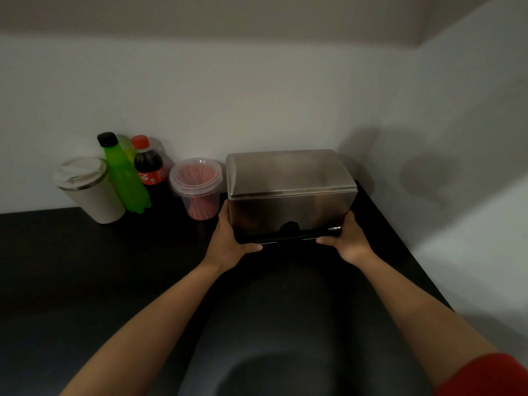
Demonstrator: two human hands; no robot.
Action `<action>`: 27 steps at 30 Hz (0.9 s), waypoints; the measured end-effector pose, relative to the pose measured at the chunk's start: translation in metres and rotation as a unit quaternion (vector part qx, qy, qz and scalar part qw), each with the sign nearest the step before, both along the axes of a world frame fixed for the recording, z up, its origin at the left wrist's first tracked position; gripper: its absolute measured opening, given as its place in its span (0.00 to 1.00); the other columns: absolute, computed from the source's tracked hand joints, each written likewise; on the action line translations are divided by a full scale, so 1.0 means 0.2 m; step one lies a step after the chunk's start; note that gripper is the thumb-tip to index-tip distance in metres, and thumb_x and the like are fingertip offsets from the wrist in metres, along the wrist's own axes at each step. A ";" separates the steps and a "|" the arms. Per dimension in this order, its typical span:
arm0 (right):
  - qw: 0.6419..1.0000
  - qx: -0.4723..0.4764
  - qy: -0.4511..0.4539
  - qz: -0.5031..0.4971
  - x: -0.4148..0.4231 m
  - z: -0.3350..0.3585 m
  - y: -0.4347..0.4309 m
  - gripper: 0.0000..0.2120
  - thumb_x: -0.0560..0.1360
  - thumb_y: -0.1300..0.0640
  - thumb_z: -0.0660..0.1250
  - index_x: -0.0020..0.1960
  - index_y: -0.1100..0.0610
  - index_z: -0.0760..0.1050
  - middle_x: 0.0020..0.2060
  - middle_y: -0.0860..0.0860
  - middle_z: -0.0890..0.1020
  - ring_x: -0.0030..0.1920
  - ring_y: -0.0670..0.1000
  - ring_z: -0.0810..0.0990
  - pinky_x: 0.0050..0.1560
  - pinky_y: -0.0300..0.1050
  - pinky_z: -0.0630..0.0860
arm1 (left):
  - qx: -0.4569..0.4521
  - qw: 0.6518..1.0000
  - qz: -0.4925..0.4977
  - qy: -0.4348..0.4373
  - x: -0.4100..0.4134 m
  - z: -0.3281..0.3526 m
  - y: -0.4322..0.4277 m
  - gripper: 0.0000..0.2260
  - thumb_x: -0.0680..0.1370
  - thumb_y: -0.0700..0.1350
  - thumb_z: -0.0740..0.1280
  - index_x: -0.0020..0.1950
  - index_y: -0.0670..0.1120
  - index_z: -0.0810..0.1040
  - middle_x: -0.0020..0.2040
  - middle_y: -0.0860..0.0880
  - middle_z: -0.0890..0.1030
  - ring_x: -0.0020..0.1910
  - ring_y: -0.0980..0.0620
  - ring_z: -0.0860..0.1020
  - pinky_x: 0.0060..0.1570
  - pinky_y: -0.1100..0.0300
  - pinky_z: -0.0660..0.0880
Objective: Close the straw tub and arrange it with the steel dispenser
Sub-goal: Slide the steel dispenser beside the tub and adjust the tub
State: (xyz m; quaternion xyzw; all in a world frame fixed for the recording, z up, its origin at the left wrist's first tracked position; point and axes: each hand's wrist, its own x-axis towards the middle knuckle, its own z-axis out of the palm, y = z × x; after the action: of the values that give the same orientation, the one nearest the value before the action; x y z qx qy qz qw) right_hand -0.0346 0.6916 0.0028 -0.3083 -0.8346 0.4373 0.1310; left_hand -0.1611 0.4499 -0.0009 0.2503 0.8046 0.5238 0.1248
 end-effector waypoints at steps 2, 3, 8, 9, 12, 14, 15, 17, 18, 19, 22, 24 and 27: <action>1.000 -0.001 0.003 0.005 -0.02 0.00 0.01 0.41 0.63 0.59 0.77 0.70 0.56 0.58 0.66 0.53 0.72 0.66 0.55 0.69 0.58 0.41 0.63 | 0.004 1.000 -0.002 0.003 -0.02 0.00 0.01 0.55 0.60 0.41 0.80 0.76 0.45 0.47 0.73 0.46 0.64 0.70 0.50 0.64 0.69 0.53 0.63; 1.000 0.000 0.005 0.007 -0.03 0.00 0.02 0.41 0.64 0.58 0.77 0.70 0.56 0.58 0.66 0.53 0.72 0.66 0.55 0.69 0.58 0.41 0.63 | 0.007 1.000 -0.002 0.005 -0.03 0.00 0.02 0.55 0.60 0.41 0.80 0.76 0.45 0.47 0.73 0.46 0.64 0.70 0.50 0.64 0.69 0.53 0.63; 0.999 0.012 0.015 0.026 -0.08 -0.01 0.05 0.42 0.65 0.58 0.76 0.71 0.57 0.57 0.67 0.53 0.70 0.67 0.53 0.67 0.59 0.39 0.61 | 0.007 1.000 -0.001 0.012 -0.08 -0.01 0.05 0.55 0.60 0.41 0.80 0.76 0.44 0.47 0.73 0.45 0.63 0.71 0.49 0.63 0.69 0.53 0.63; 0.999 0.015 0.019 0.031 -0.09 -0.01 0.06 0.42 0.65 0.58 0.76 0.71 0.57 0.57 0.67 0.53 0.70 0.67 0.52 0.67 0.60 0.39 0.61 | 0.008 1.000 0.000 0.012 -0.09 -0.01 0.05 0.55 0.60 0.41 0.80 0.76 0.44 0.46 0.73 0.45 0.63 0.71 0.49 0.63 0.69 0.53 0.63; 0.999 0.013 0.027 0.043 -0.12 -0.01 0.08 0.42 0.65 0.59 0.76 0.71 0.58 0.56 0.67 0.53 0.70 0.67 0.52 0.67 0.61 0.38 0.60 | 0.008 1.000 0.002 0.013 -0.12 -0.01 0.07 0.56 0.60 0.40 0.80 0.76 0.45 0.46 0.73 0.45 0.63 0.71 0.48 0.63 0.69 0.54 0.63; 0.998 0.014 0.026 0.050 -0.14 -0.01 0.09 0.42 0.65 0.59 0.76 0.71 0.58 0.56 0.68 0.54 0.69 0.68 0.53 0.66 0.62 0.38 0.60 | 0.004 1.000 0.002 0.010 -0.13 -0.01 0.08 0.56 0.60 0.41 0.80 0.76 0.45 0.45 0.74 0.45 0.62 0.71 0.48 0.63 0.69 0.52 0.63; 0.998 0.016 0.025 0.052 -0.14 -0.01 0.10 0.42 0.65 0.60 0.76 0.71 0.59 0.56 0.68 0.54 0.69 0.68 0.53 0.66 0.62 0.38 0.60 | 0.003 1.000 0.001 0.009 -0.14 -0.01 0.08 0.56 0.61 0.41 0.80 0.76 0.45 0.45 0.74 0.45 0.62 0.72 0.48 0.63 0.70 0.51 0.62; 0.998 0.020 0.023 0.057 -0.16 -0.01 0.12 0.42 0.65 0.60 0.76 0.71 0.60 0.56 0.68 0.55 0.69 0.68 0.54 0.66 0.62 0.38 0.60 | 0.004 1.000 0.000 0.008 -0.14 -0.01 0.09 0.56 0.60 0.41 0.80 0.76 0.44 0.45 0.74 0.45 0.61 0.72 0.48 0.62 0.70 0.50 0.62; 0.998 0.019 0.021 0.062 -0.16 -0.01 0.13 0.42 0.65 0.60 0.76 0.71 0.60 0.56 0.68 0.55 0.69 0.68 0.53 0.66 0.62 0.38 0.60 | 0.004 1.000 -0.001 0.007 -0.15 -0.01 0.09 0.56 0.60 0.41 0.80 0.76 0.44 0.44 0.74 0.45 0.61 0.72 0.48 0.62 0.70 0.50 0.62; 0.997 0.017 0.020 0.066 -0.16 0.00 0.13 0.42 0.65 0.60 0.76 0.71 0.60 0.56 0.68 0.55 0.69 0.68 0.53 0.66 0.62 0.38 0.60 | 0.003 1.000 -0.001 0.006 -0.15 -0.01 0.09 0.56 0.60 0.41 0.80 0.76 0.44 0.44 0.74 0.45 0.61 0.72 0.48 0.62 0.70 0.50 0.62; 0.997 0.024 0.013 0.071 -0.17 0.00 0.14 0.42 0.65 0.60 0.76 0.72 0.59 0.56 0.68 0.54 0.68 0.67 0.49 0.66 0.60 0.34 0.60 | 0.002 1.000 0.001 0.007 -0.15 -0.01 0.09 0.56 0.60 0.41 0.80 0.76 0.45 0.44 0.74 0.45 0.61 0.72 0.48 0.62 0.70 0.50 0.62; 0.997 0.033 0.011 0.068 -0.17 0.00 0.14 0.42 0.65 0.59 0.76 0.71 0.60 0.56 0.69 0.55 0.68 0.68 0.50 0.66 0.59 0.32 0.59 | 0.004 1.000 0.000 0.008 -0.15 -0.01 0.09 0.56 0.60 0.41 0.80 0.76 0.44 0.44 0.74 0.45 0.61 0.72 0.48 0.62 0.70 0.50 0.62; 0.997 0.042 0.013 0.065 -0.17 -0.01 0.14 0.42 0.65 0.59 0.76 0.71 0.60 0.56 0.69 0.55 0.68 0.68 0.52 0.65 0.57 0.28 0.57 | 0.004 1.000 -0.001 0.008 -0.15 -0.01 0.09 0.56 0.61 0.40 0.80 0.76 0.44 0.44 0.74 0.45 0.61 0.72 0.48 0.62 0.70 0.50 0.61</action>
State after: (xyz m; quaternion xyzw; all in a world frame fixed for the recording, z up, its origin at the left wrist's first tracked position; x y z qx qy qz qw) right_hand -0.0687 0.7202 0.0015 -0.2419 -0.8688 0.4132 0.1266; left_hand -0.1902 0.4675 -0.0026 0.2557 0.8030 0.5251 0.1182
